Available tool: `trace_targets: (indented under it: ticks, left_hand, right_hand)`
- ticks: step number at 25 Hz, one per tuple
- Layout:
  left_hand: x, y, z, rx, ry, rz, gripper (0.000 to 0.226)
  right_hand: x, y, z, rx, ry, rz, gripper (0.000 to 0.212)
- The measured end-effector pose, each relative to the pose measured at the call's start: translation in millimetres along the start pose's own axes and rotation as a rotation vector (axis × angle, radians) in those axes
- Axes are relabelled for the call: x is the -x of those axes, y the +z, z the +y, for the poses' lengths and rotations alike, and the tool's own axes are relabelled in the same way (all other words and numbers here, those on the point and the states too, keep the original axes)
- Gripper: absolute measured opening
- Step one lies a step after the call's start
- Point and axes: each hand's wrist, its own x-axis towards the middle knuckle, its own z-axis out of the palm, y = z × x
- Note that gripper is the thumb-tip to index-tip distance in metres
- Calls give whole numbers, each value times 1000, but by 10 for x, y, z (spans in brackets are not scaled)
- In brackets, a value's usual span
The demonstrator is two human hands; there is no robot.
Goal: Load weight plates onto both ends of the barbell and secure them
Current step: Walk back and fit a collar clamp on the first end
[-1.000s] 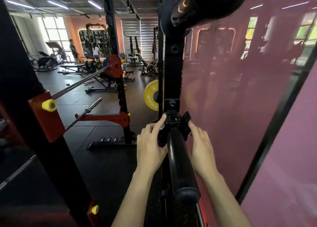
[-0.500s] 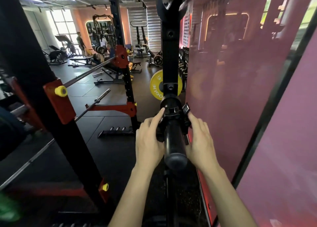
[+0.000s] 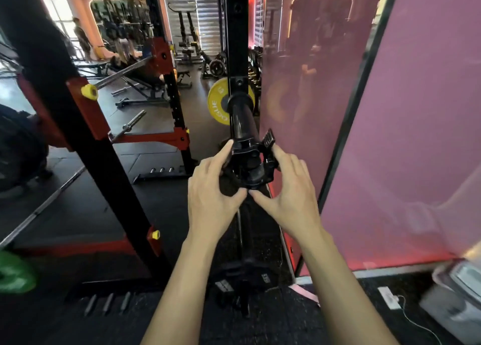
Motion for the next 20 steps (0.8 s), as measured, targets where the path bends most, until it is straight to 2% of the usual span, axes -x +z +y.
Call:
trace_targets:
  ticks: [5,9,14,20]
  left_hand:
    - [809,-647,65,1,-49,-21,89]
    - [1308,-1223,147,8,-104,35,86]
    - [1778,-1975,104,-147,-159,186,85]
    - [2402,-2858,38,-334,-264,218,84]
  right_hand:
    - [776,-131,-689,-10,36,-55,91]
    - [1124,-137,-1224,-57,-34,-117,89]
    - [1366,55,-1886,-194,-146,-210,90]
    - [1819,445,-2584,-365,-219,-301,91]
